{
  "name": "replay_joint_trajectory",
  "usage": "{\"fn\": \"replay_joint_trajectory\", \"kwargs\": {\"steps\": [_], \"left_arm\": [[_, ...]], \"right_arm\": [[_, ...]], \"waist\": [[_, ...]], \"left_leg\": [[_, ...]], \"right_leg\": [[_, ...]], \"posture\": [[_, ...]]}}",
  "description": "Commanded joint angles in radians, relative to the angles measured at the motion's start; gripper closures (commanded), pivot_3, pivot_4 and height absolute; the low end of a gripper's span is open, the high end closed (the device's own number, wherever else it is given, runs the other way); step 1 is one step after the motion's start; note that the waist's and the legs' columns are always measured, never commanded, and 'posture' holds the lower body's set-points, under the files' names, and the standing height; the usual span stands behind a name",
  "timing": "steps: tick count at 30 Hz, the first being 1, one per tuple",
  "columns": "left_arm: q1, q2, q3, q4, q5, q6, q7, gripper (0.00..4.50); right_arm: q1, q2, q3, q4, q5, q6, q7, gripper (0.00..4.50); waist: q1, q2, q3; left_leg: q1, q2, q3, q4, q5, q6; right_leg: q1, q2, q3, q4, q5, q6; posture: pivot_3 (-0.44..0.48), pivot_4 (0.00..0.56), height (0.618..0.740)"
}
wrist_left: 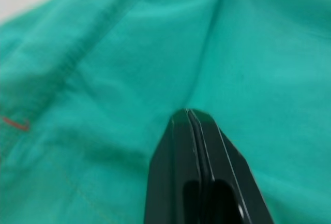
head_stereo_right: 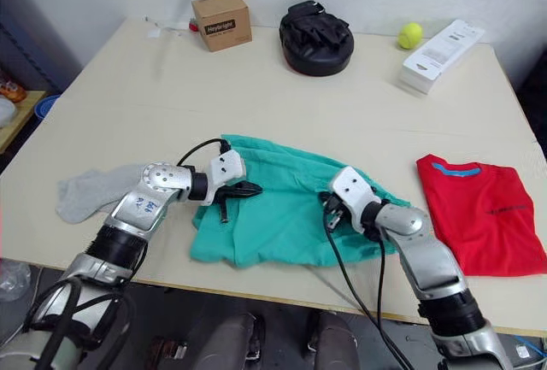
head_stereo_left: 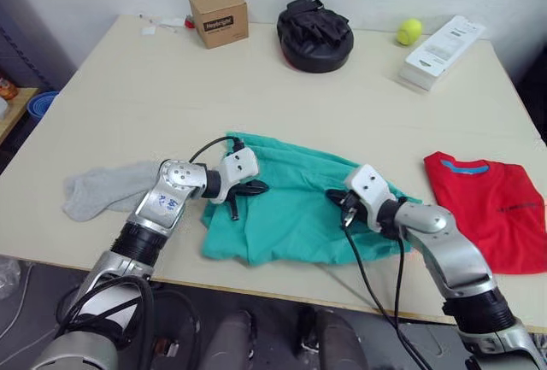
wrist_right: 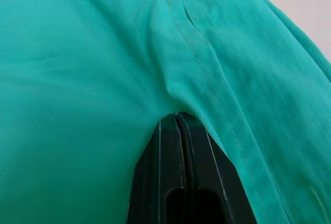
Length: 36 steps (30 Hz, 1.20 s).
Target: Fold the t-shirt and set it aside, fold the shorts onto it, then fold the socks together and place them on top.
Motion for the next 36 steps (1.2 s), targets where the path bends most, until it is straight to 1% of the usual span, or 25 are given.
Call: {"fn": "replay_joint_trajectory", "kwargs": {"steps": [1,5,7,9,10,12,14,17,20,21,23,24,26,30,33,36], "left_arm": [[0.009,0.015,-0.017,0.137,0.073,-0.073,0.012,4.49],[0.016,0.015,0.004,0.120,0.044,-0.109,-0.013,4.49],[0.017,0.003,0.028,0.055,0.002,-0.095,-0.036,4.49],[0.015,-0.021,0.053,-0.041,-0.072,-0.037,-0.083,4.49],[0.011,-0.033,0.057,-0.085,-0.103,-0.004,-0.108,4.50],[-0.002,-0.058,0.045,-0.137,-0.127,0.039,-0.143,4.50],[-0.022,-0.089,0.004,-0.127,-0.102,0.035,-0.164,4.50],[-0.057,-0.136,-0.070,0.007,-0.003,-0.072,-0.152,4.50],[-0.096,-0.184,-0.089,0.167,0.045,-0.144,-0.124,4.50],[-0.107,-0.196,-0.089,0.211,0.053,-0.167,-0.120,4.50],[-0.124,-0.214,-0.086,0.277,0.062,-0.208,-0.120,4.50],[-0.131,-0.220,-0.084,0.301,0.065,-0.224,-0.121,4.50],[-0.139,-0.227,-0.079,0.334,0.069,-0.251,-0.124,4.50],[-0.149,-0.236,-0.071,0.361,0.074,-0.278,-0.128,4.50],[-0.155,-0.234,-0.061,0.358,0.071,-0.275,-0.131,4.50],[-0.153,-0.228,-0.057,0.349,0.075,-0.272,-0.130,4.50]], "right_arm": [[0.080,-0.052,-0.094,-0.075,0.010,0.046,-0.013,4.46],[0.169,-0.050,-0.228,-0.184,0.130,0.088,0.020,4.46],[0.207,-0.037,-0.313,-0.275,0.249,0.152,0.047,4.46],[0.244,-0.040,-0.408,-0.362,0.380,0.254,0.060,4.46],[0.261,-0.048,-0.451,-0.394,0.435,0.299,0.064,4.31],[0.299,-0.056,-0.542,-0.447,0.548,0.384,0.059,3.92],[0.347,-0.048,-0.641,-0.492,0.666,0.472,0.030,3.29],[0.442,-0.005,-0.775,-0.555,0.846,0.585,-0.080,2.30],[0.565,0.026,-0.845,-0.615,1.016,0.603,-0.187,1.29],[0.603,0.034,-0.856,-0.627,1.071,0.594,-0.233,1.00],[0.682,0.048,-0.855,-0.629,1.197,0.560,-0.357,0.27],[0.722,0.055,-0.848,-0.625,1.252,0.540,-0.411,0.01],[0.788,0.064,-0.815,-0.612,1.324,0.505,-0.502,0.01],[0.828,0.066,-0.728,-0.547,1.389,0.437,-0.634,0.01],[0.809,0.071,-0.651,-0.482,1.451,0.386,-0.705,0.01],[0.734,0.091,-0.553,-0.409,1.454,0.343,-0.750,0.01]], "waist": [[0.002,-0.001,0.000],[-0.001,-0.001,-0.001],[-0.003,-0.001,0.000],[-0.003,-0.001,0.000],[-0.002,-0.001,0.001],[0.001,-0.002,0.001],[0.009,-0.001,0.001],[0.018,-0.001,0.001],[0.025,-0.001,0.001],[0.025,-0.001,0.001],[0.023,-0.002,0.001],[0.023,-0.002,0.001],[0.023,-0.002,0.001],[0.020,-0.002,0.000],[0.018,-0.002,0.000],[0.012,-0.002,0.000]], "left_leg": [[0.000,0.000,0.000,0.000,0.000,0.001],[0.002,0.000,0.003,0.002,-0.004,0.003],[0.002,0.002,0.004,0.002,-0.005,0.005],[0.002,0.004,0.005,0.002,-0.006,0.007],[0.001,0.005,0.005,0.002,-0.006,0.007],[0.000,0.006,0.004,0.002,-0.006,0.006],[-0.001,0.005,0.004,0.004,-0.006,0.006],[-0.001,0.005,0.006,0.004,-0.006,0.005],[-0.001,0.005,0.007,0.004,-0.010,0.011],[-0.001,0.005,0.007,0.003,-0.011,0.012],[-0.001,0.005,0.008,0.004,-0.012,0.013],[-0.001,0.005,0.008,0.004,-0.012,0.013],[0.000,0.005,0.010,0.004,-0.013,0.015],[0.000,0.005,0.011,0.004,-0.013,0.015],[-0.001,0.005,0.011,0.004,-0.013,0.016],[-0.001,0.005,0.015,0.004,-0.013,0.020]], "right_leg": [[0.000,0.000,0.001,-0.003,0.000,0.001],[0.001,-0.001,0.005,-0.003,0.003,0.003],[0.001,0.000,0.007,-0.003,0.005,0.003],[-0.001,0.002,0.008,-0.003,0.005,0.003],[-0.001,0.003,0.008,-0.004,0.006,0.002],[-0.002,0.004,0.007,-0.004,0.006,0.001],[-0.002,0.003,0.007,-0.005,0.006,0.001],[-0.001,0.004,0.009,-0.008,0.007,0.001],[-0.001,0.004,0.009,-0.010,0.007,0.001],[-0.001,0.004,0.009,-0.010,0.007,0.001],[-0.001,0.004,0.010,-0.011,0.007,0.001],[0.000,0.004,0.011,-0.011,0.008,0.002],[0.000,0.004,0.013,-0.012,0.009,0.004],[0.001,0.004,0.015,-0.016,0.012,0.008],[0.001,0.005,0.016,-0.021,0.017,0.010],[0.000,0.005,0.018,-0.023,0.018,0.012]], "posture": [[0.000,0.150,0.740],[0.000,0.150,0.740],[0.000,0.150,0.740],[0.000,0.150,0.740],[0.000,0.150,0.740],[0.000,0.150,0.740],[0.000,0.150,0.740],[0.000,0.150,0.740],[0.000,0.150,0.740],[0.000,0.150,0.740],[0.000,0.150,0.740],[0.000,0.150,0.740],[0.000,0.150,0.740],[0.000,0.150,0.740],[0.000,0.150,0.740],[0.000,0.150,0.740]]}}
